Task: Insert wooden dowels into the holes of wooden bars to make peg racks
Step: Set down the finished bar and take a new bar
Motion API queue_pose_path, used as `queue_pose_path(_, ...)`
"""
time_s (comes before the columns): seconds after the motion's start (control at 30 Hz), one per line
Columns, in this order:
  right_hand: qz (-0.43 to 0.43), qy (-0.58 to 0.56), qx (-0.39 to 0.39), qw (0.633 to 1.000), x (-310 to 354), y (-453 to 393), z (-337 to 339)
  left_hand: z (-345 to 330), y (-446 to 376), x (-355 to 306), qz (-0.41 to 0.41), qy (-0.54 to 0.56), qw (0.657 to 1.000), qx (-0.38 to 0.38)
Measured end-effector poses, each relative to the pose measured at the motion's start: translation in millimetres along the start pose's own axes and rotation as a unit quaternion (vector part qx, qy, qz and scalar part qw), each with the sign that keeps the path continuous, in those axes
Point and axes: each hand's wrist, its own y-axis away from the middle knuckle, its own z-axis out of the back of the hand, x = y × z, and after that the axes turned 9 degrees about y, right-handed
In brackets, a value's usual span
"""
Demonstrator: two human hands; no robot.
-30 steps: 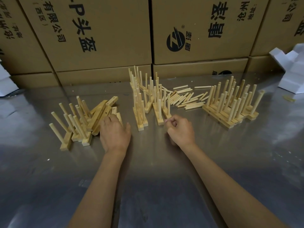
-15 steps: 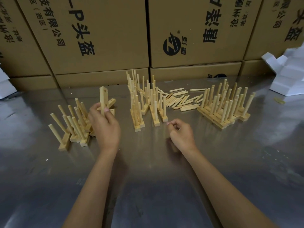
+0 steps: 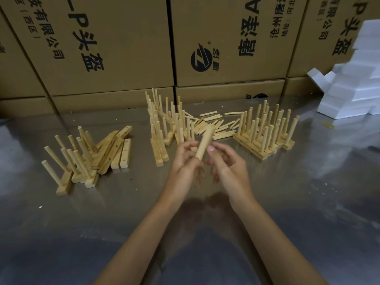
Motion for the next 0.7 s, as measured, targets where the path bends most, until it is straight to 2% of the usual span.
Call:
queue_pose_path(0.1,0.012,0.038,0.001,0.999,-6.7,0.6,6.4,-7.1,3.6,12.4,0.077,0.021,0.996,0.038)
queue_pose_path(0.2,0.024,0.098,0.012,0.995,-20.5,-5.8,7.4,-9.8,3.4,20.1,0.123,-0.006,0.992,0.008)
queue_pose_path(0.27,0.028,0.166,-0.011,0.986,-33.2,-17.1,9.2,-11.7,0.6,25.3,0.141,-0.028,0.990,-0.008)
queue_pose_path(0.3,0.031,0.239,-0.030,0.970,-39.4,-25.8,11.2,-12.0,-1.8,27.8,0.146,-0.036,0.989,-0.012)
queue_pose_path(0.37,0.035,0.412,-0.038,0.910,-49.7,-45.4,16.5,-12.2,-8.6,32.6,0.156,-0.043,0.987,-0.018)
queue_pose_path(0.43,0.040,0.521,0.013,0.852,-56.1,-63.0,18.2,-10.7,-17.9,36.5,0.166,-0.036,0.985,-0.021)
queue_pose_path(0.53,0.057,0.584,0.059,0.808,-61.5,-85.7,12.1,-8.9,-33.9,40.8,0.174,-0.019,0.984,-0.013)
queue_pose_path(0.7,0.040,0.639,0.068,0.765,-66.4,-123.8,5.4,-8.8,-56.2,48.9,0.177,0.024,0.984,-0.024)
